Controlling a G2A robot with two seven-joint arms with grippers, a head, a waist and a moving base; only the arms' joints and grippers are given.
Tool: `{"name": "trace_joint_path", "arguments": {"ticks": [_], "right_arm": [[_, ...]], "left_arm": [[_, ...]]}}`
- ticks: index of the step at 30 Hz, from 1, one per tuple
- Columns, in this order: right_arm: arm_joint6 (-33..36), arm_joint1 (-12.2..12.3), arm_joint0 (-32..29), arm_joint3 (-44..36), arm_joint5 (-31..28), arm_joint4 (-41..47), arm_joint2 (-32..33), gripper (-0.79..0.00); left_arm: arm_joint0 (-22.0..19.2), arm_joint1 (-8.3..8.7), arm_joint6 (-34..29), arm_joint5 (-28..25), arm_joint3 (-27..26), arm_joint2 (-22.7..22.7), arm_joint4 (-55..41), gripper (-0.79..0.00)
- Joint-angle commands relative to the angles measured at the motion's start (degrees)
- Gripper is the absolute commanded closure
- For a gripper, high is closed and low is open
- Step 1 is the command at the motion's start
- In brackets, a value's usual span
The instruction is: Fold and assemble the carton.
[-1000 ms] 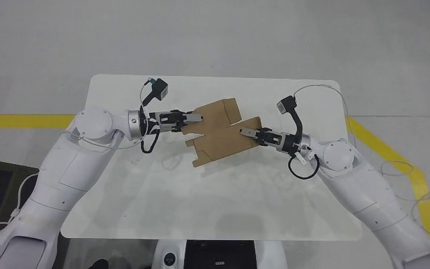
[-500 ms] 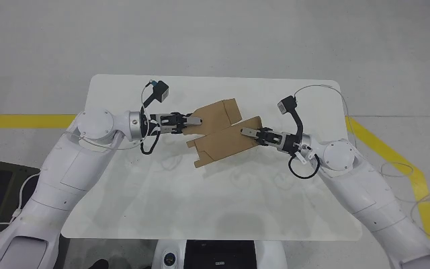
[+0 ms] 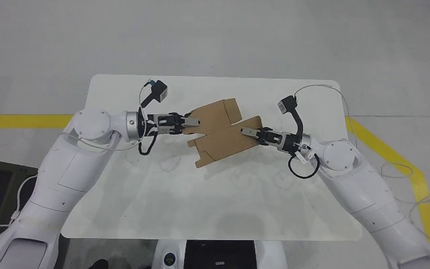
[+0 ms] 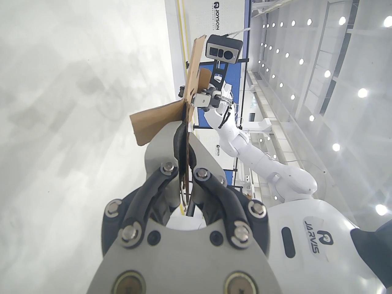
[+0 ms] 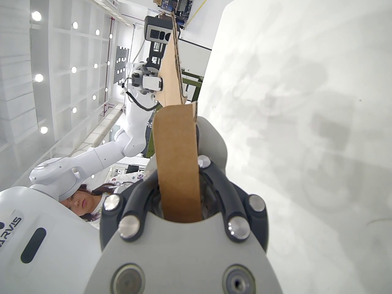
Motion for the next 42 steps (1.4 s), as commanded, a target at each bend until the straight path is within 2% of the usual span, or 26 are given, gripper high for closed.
{"name": "trace_joint_path", "arguments": {"ticks": [1, 3, 4, 5, 6, 15, 20, 26, 29, 33, 35, 42], "right_arm": [[0.1, -0.1, -0.1, 0.0, 0.0, -0.1, 0.2, 0.000], [0.3, -0.2, -0.2, -0.1, 0.1, -0.4, 0.4, 0.000], [0.4, -0.2, -0.2, -0.1, 0.2, -0.6, 0.5, -0.215], [0.6, -0.3, -0.3, -0.1, 0.4, -0.7, 0.6, -0.690], [0.9, -0.3, -0.3, 0.1, 0.4, -0.9, 0.9, -0.785], [0.9, 1.4, -1.8, 1.1, -3.1, -7.0, 9.2, -0.785], [5.6, 2.2, -3.3, -1.6, -7.4, -4.0, 12.6, -0.785], [19.8, 0.9, -0.8, -1.2, -10.9, 8.5, 7.3, -0.785], [24.4, -0.3, 1.8, 0.0, -11.3, 12.5, 3.3, -0.785], [24.6, -1.7, 4.4, 1.8, -11.1, 13.8, -0.6, -0.785], [24.5, -2.2, 5.4, 2.6, -11.1, 14.0, -1.9, -0.748], [23.6, -3.0, 7.3, 6.2, -12.0, 15.2, -3.0, -0.748]], "left_arm": [[0.0, -0.06, -0.1, 0.1, 0.1, 0.0, 0.2, 0.000], [0.0, -0.15, -0.1, 0.1, 0.2, 0.0, 0.4, 0.000], [0.0, -0.18, -0.1, 0.1, 0.2, 0.0, 0.5, 0.000], [-0.1, -0.22, 0.0, 0.1, 0.1, 0.0, 0.4, 0.000], [-0.1, -0.25, 0.0, 0.1, 0.0, -0.1, 0.4, 0.000], [0.1, -0.28, -0.3, -0.8, -0.2, -1.2, 1.7, 0.000], [0.2, -0.42, -2.1, -2.5, -1.1, -0.8, 2.4, 0.000], [0.3, -0.61, -4.6, -4.9, -2.0, -0.4, 2.5, 0.000], [0.4, -0.66, -6.0, -6.2, -2.5, -0.5, 2.0, 0.000], [0.6, -0.79, -9.1, -8.8, -2.6, -0.5, -0.4, 0.000], [0.7, -0.87, -10.3, -10.0, -2.6, -0.4, -1.1, 0.000], [0.9, -1.06, -13.5, -12.9, -3.1, 0.2, -1.3, 0.000]]}}
